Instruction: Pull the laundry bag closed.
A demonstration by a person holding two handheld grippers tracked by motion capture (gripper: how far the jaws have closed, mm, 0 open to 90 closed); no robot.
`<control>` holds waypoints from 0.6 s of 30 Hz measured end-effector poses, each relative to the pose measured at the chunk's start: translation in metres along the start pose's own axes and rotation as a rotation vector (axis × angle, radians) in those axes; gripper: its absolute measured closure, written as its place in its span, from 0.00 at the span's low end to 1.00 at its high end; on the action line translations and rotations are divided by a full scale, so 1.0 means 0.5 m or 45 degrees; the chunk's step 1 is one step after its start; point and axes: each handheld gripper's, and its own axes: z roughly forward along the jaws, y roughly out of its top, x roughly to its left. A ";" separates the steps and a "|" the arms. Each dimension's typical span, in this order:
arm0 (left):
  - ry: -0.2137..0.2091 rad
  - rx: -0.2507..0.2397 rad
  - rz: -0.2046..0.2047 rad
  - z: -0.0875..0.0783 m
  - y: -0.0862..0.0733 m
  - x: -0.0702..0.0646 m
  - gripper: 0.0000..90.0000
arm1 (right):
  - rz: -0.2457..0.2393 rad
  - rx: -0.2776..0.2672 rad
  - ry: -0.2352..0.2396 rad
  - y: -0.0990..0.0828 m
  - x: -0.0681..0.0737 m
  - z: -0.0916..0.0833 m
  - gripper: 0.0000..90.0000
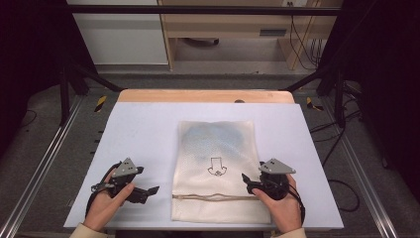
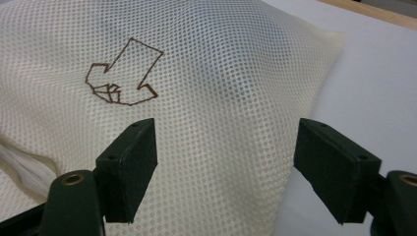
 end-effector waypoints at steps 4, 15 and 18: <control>-0.004 -0.012 -0.001 -0.001 0.001 -0.001 0.06 | -0.043 -0.012 0.019 0.011 0.020 -0.002 0.28; 0.025 -0.034 -0.004 -0.003 0.000 -0.007 0.07 | -0.284 0.040 0.202 0.070 0.147 0.006 0.40; 0.032 -0.031 -0.005 -0.003 0.001 -0.008 0.09 | -0.396 0.084 0.297 0.084 0.200 0.019 0.53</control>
